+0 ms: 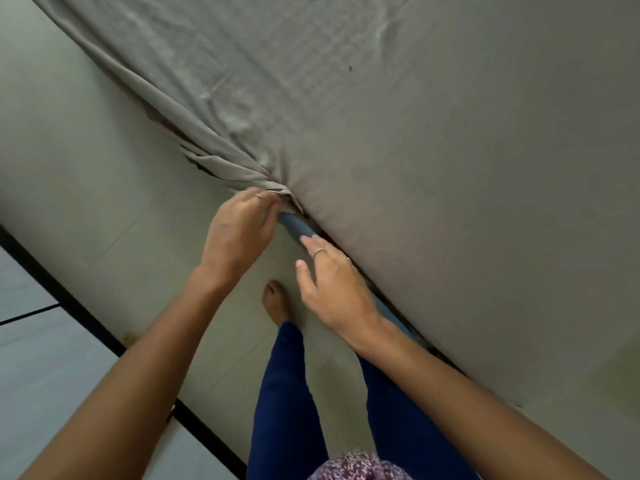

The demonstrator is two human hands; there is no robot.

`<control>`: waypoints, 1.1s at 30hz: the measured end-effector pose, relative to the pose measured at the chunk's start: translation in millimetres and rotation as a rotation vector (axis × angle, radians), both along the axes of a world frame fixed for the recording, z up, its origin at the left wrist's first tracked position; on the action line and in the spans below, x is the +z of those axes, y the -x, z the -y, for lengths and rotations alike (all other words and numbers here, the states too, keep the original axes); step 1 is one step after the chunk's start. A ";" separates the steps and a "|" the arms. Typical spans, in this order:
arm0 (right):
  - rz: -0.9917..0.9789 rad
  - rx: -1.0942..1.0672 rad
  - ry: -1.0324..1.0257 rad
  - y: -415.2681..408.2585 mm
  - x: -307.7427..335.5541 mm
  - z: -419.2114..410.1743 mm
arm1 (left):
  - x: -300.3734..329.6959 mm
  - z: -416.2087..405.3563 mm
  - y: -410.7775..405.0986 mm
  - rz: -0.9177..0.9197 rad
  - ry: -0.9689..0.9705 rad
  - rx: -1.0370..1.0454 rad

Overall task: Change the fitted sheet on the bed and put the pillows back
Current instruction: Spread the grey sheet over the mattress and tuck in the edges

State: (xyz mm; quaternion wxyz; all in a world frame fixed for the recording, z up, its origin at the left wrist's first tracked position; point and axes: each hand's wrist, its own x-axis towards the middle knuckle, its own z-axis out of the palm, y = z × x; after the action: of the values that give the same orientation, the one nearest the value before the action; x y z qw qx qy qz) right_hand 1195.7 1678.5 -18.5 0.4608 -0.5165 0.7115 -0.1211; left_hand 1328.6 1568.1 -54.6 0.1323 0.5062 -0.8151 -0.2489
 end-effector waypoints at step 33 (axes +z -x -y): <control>-0.125 -0.180 -0.487 -67.8 -65.5 175.4 | -54.9 151.2 -63.9 0.133 0.258 -0.431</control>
State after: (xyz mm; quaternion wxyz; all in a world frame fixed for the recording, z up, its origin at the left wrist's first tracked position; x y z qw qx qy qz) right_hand 1263.5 1503.1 -84.0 0.5140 -0.3314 0.7899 0.0456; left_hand 1392.5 1416.8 -109.5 0.0858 0.3149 -0.9360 -0.1318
